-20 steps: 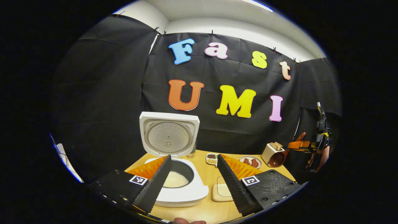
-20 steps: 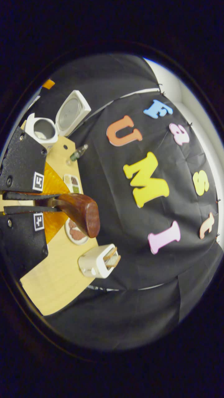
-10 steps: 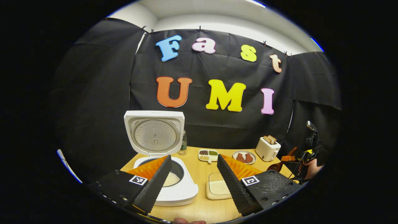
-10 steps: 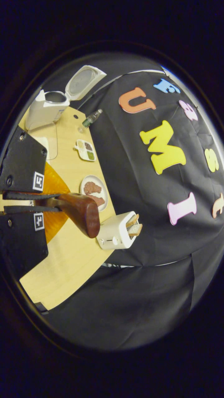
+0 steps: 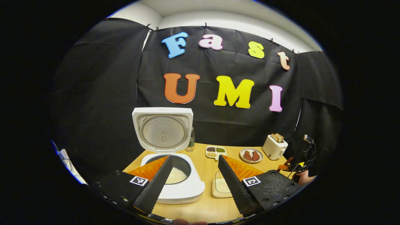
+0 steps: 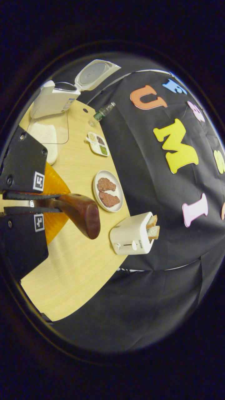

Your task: Close the left gripper, press the button to open the rice cooker; take a wooden spoon from the chopstick holder with the right hand, scoop a spoonful of rice and pour it into the rice cooker, then put the wooden spoon back into the chopstick holder.

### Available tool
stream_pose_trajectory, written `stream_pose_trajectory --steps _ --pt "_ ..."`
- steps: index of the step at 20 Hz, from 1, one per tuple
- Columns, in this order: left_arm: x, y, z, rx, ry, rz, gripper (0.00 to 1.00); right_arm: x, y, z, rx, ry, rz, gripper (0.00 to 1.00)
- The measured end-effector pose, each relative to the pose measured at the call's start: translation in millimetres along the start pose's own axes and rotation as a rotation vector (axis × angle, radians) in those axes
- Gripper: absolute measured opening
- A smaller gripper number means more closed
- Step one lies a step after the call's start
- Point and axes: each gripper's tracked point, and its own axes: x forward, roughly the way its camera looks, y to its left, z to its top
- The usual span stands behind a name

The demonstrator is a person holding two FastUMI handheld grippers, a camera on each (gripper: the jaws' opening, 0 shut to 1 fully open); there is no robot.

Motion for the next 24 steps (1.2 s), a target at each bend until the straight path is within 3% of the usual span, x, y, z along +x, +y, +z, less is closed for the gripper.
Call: stream_pose_trajectory --steps 4,6,8,9,12,15,17,18,23,24 --pt "-1.4 8.7 3.2 -0.015 -0.01 0.031 0.94 -2.5 -1.1 -1.5 0.023 0.002 0.007 0.17" --pt "-2.6 12.0 6.7 -0.023 -0.018 0.038 0.94 -9.9 -6.0 9.8 0.011 -0.031 -0.003 0.33" --pt "-3.6 17.3 15.4 -0.038 -0.041 0.041 0.94 -20.5 -10.5 21.0 0.013 -0.057 -0.02 0.69" --pt "-2.8 19.7 19.6 -0.041 -0.054 0.044 0.94 -26.7 -13.7 26.8 0.02 -0.068 -0.03 0.79" --pt "-0.4 32.8 37.0 -0.037 -0.093 0.059 0.94 -46.8 -23.8 45.7 0.026 -0.112 -0.069 0.83" --pt "3.1 51.2 59.0 -0.058 -0.119 0.077 0.94 -78.3 -28.1 75.2 -0.005 -0.196 -0.103 0.81" --pt "8.3 66.7 79.5 -0.057 -0.147 0.093 0.94 -102.2 -25.2 95.0 -0.044 -0.258 -0.112 0.9" --pt "12.3 75.3 89.8 -0.058 -0.157 0.103 0.94 -114.5 -22.1 105.2 -0.074 -0.293 -0.117 0.86" --pt "52.2 113.0 123.9 -0.134 -0.135 0.123 0.94 -166.1 -13.5 128.8 -0.198 -0.399 -0.15 0.99" --pt "61.9 118.8 129.8 -0.142 -0.126 0.132 0.94 -174.7 -14.9 127.8 -0.213 -0.408 -0.163 0.96"
